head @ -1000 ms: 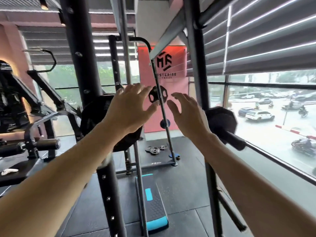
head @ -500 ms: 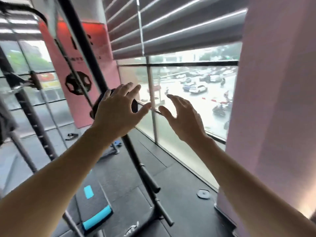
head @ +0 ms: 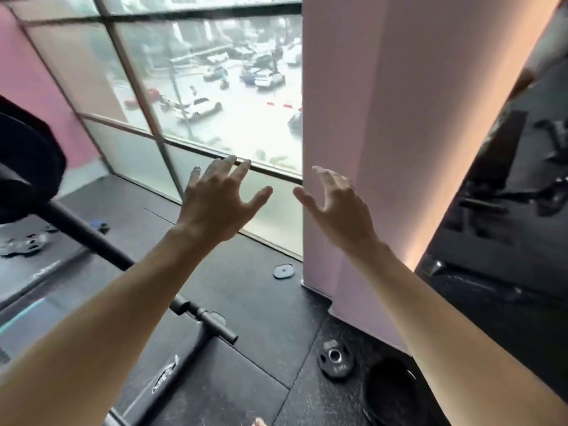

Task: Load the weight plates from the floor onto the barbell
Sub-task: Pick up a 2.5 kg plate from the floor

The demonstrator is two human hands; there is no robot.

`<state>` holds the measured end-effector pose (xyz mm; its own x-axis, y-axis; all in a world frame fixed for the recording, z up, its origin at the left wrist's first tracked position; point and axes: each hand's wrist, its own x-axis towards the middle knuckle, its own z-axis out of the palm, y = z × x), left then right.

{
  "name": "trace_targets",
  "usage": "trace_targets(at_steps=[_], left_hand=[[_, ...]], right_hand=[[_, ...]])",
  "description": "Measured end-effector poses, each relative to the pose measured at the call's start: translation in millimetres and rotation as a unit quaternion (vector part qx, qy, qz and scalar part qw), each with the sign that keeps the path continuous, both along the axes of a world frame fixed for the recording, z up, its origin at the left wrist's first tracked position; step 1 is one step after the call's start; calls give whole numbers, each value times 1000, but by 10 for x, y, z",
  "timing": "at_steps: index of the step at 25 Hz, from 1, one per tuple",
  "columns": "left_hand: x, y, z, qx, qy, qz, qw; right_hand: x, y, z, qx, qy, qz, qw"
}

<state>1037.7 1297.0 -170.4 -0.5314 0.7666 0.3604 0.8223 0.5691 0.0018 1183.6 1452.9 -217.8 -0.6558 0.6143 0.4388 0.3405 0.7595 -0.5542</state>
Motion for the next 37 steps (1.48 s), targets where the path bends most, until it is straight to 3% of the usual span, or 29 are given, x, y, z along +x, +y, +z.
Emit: trace_targets(at_steps=[6,12,17,28,33,37], left_hand=[[-437,1001,-974,-43,-95,-39,994],[-793,1701,-2276,-123,-172,-44,976],[-821,2163,-3846,-182,-265,1,947],[-261,2346,-8197,-255,-409,148,864],[35,2464,-9411,-251,-452,160,841],[313,2558,-10121,-283,-461,159,826]], right_hand=[[-139,699,-798,-60,-111,-86,988],[-653,1146,-1946,-151,-202,-100,962],[-847,1621,-3451,-220,-312,-93,920],[-661,2118,-7948,-254,-515,-29,818],[-410,2201,-9190,-236,-563,-41,791],[-292,2272,-9827,-210,-583,-43,784]])
